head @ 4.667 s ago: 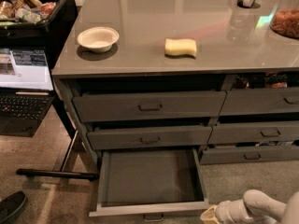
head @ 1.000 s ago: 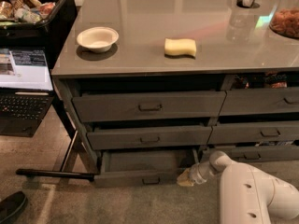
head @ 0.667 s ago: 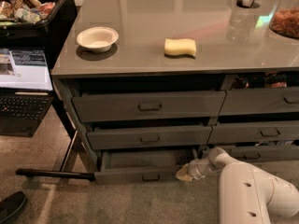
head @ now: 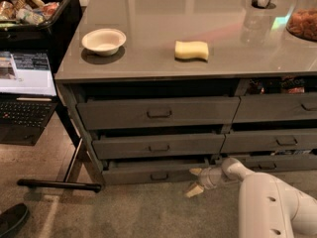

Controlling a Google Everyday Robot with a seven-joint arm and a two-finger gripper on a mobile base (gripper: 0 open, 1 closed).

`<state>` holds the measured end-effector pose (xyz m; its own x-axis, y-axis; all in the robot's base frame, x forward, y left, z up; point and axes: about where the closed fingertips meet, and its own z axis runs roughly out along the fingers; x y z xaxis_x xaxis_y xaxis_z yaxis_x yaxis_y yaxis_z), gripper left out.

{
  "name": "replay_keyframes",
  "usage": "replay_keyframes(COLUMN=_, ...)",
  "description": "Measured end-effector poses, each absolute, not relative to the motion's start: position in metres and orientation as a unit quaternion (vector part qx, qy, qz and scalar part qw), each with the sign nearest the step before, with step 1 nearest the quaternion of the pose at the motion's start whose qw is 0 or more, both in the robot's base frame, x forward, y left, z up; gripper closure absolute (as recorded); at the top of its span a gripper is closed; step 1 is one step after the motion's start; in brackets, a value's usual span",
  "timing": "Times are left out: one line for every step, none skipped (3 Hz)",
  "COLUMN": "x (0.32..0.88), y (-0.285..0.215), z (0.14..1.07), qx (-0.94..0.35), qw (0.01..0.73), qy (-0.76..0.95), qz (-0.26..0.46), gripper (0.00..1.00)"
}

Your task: Close bottom drawer

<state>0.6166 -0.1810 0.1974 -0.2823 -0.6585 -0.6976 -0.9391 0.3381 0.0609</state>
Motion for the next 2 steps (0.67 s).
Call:
replay_keyframes(x=0.6182, y=-0.1801, z=0.2003, qx=-0.517, qw=0.304, qy=0.764, qz=0.236, gripper=0.00)
replay_keyframes(x=0.6111, y=-0.1837, z=0.2046, qx=-0.514, qw=0.315, qy=0.763, qz=0.232, gripper=0.00)
